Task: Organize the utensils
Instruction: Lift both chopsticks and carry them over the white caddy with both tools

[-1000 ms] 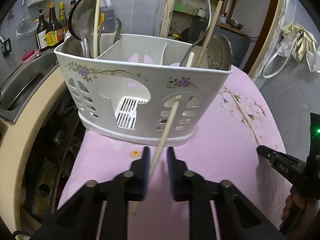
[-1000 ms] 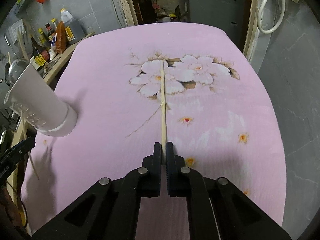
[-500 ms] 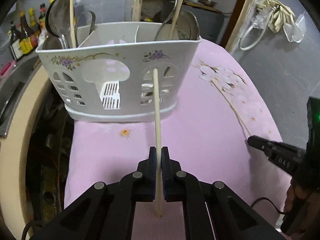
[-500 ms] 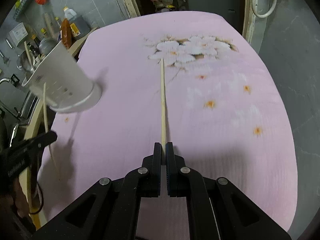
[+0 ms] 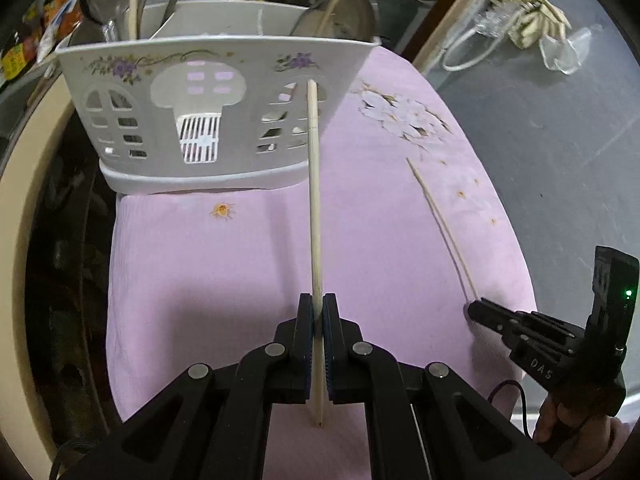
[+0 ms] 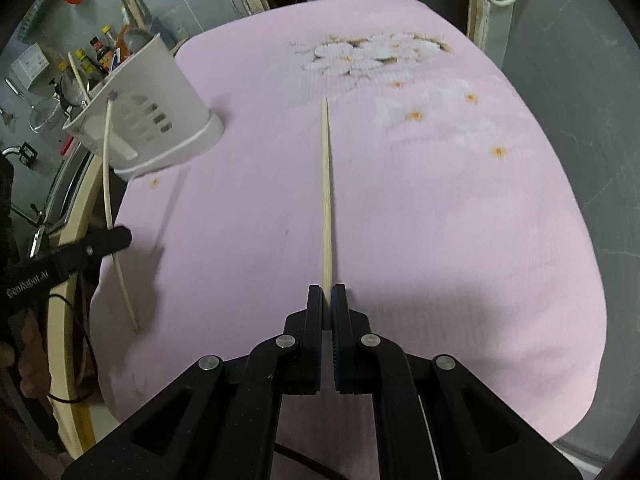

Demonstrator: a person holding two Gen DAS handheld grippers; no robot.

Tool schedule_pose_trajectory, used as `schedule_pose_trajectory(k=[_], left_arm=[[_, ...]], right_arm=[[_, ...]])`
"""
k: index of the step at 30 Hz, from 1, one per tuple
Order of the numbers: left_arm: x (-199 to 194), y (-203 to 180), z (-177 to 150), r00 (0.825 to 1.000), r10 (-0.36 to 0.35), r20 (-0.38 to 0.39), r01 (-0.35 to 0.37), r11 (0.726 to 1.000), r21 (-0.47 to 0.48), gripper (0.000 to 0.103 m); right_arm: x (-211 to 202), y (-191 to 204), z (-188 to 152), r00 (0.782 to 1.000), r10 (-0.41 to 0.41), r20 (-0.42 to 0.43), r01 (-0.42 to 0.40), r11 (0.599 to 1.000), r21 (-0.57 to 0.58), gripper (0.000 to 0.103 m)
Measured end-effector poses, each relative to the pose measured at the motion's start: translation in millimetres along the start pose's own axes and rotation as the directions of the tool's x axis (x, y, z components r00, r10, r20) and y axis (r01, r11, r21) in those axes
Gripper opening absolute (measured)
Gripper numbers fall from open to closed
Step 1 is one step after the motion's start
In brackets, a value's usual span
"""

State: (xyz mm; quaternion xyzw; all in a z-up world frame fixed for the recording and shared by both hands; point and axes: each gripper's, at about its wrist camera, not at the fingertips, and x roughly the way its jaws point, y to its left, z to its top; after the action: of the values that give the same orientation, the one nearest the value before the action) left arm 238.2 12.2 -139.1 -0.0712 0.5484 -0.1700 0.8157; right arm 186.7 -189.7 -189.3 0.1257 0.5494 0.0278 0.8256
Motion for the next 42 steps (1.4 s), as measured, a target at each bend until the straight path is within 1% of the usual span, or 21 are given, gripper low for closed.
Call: schedule_pose_trajectory(k=[4, 7, 10, 14, 18, 20, 23, 24, 26, 29, 32, 34, 37, 38, 39, 40, 41, 42], left_arm=[[-9, -2, -1, 1.0, -0.005, 0.006, 0.005, 1.0, 0.018, 0.005], [-12, -1, -2, 1.0, 0.001, 0.012, -0.002, 1.0, 0.013, 0.005], [-20, -1, -5, 1.0, 0.012, 0.028, -0.012, 1.0, 0.0, 0.005], [-27, -2, -9, 0.998, 0.025, 0.058, -0.023, 0.999, -0.027, 0.005], [-36, -5, -10, 0.993, 0.041, 0.108, -0.035, 0.998, -0.054, 0.005], [-48, -5, -12, 0.988, 0.041, 0.146, -0.03, 0.997, -0.077, 0.005], [-61, -10, -7, 0.977, 0.048, 0.207, -0.029, 0.995, -0.093, 0.005], [-69, -11, -4, 0.969, 0.053, 0.242, -0.03, 0.995, -0.096, 0.005], [-79, -11, 2, 0.958, 0.061, 0.281, -0.034, 0.994, -0.101, 0.005], [-97, -9, 16, 0.936, 0.083, 0.342, -0.047, 0.993, -0.113, 0.005], [-111, -6, 33, 0.914, 0.103, 0.392, -0.057, 0.99, -0.127, 0.005], [-123, -3, 44, 0.892, 0.12, 0.435, -0.071, 0.989, -0.127, 0.005], [-137, 3, 61, 0.854, 0.136, 0.502, -0.081, 0.988, -0.13, 0.005], [-141, 6, 66, 0.843, 0.139, 0.52, -0.08, 0.988, -0.133, 0.005], [-146, 11, 74, 0.828, 0.143, 0.542, -0.08, 0.987, -0.138, 0.005], [-148, 15, 77, 0.819, 0.145, 0.556, -0.079, 0.987, -0.141, 0.005], [-150, 20, 81, 0.809, 0.147, 0.57, -0.077, 0.987, -0.144, 0.005], [-153, 26, 88, 0.796, 0.151, 0.586, -0.078, 0.986, -0.148, 0.005]], right_arm=[[1, 3, -3, 1.0, -0.003, -0.017, 0.002, 1.0, -0.012, 0.004], [2, 3, 0, 1.0, 0.005, -0.024, -0.006, 1.0, -0.027, 0.004], [0, 5, 2, 0.999, 0.012, -0.031, -0.014, 0.998, -0.066, 0.004], [-21, 5, 4, 1.0, 0.003, 0.02, 0.0, 0.991, -0.131, 0.004], [-48, 5, 12, 0.997, 0.023, 0.077, -0.008, 0.981, -0.193, 0.004], [-61, 6, 16, 0.995, 0.035, 0.098, -0.013, 0.977, -0.215, 0.004], [-80, 5, 27, 0.988, 0.075, 0.133, -0.043, 0.972, -0.23, 0.004], [-86, 5, 30, 0.985, 0.087, 0.15, -0.05, 0.97, -0.236, 0.004], [-101, 7, 37, 0.971, 0.13, 0.199, -0.08, 0.967, -0.241, 0.004], [-114, 14, 51, 0.944, 0.188, 0.27, -0.119, 0.96, -0.255, 0.004], [-125, 26, 66, 0.904, 0.259, 0.34, -0.167, 0.947, -0.276, 0.004], [-129, 37, 75, 0.875, 0.296, 0.384, -0.191, 0.938, -0.289, 0.004], [-130, 55, 92, 0.81, 0.37, 0.454, -0.246, 0.918, -0.31, 0.004], [-131, 59, 94, 0.793, 0.387, 0.471, -0.258, 0.913, -0.316, 0.004], [-130, 66, 101, 0.764, 0.412, 0.497, -0.276, 0.904, -0.326, 0.004], [-129, 71, 106, 0.741, 0.433, 0.513, -0.293, 0.896, -0.333, 0.004], [-126, 77, 111, 0.724, 0.447, 0.526, -0.304, 0.891, -0.338, 0.004], [-124, 82, 114, 0.712, 0.455, 0.535, -0.311, 0.887, -0.34, 0.004]])
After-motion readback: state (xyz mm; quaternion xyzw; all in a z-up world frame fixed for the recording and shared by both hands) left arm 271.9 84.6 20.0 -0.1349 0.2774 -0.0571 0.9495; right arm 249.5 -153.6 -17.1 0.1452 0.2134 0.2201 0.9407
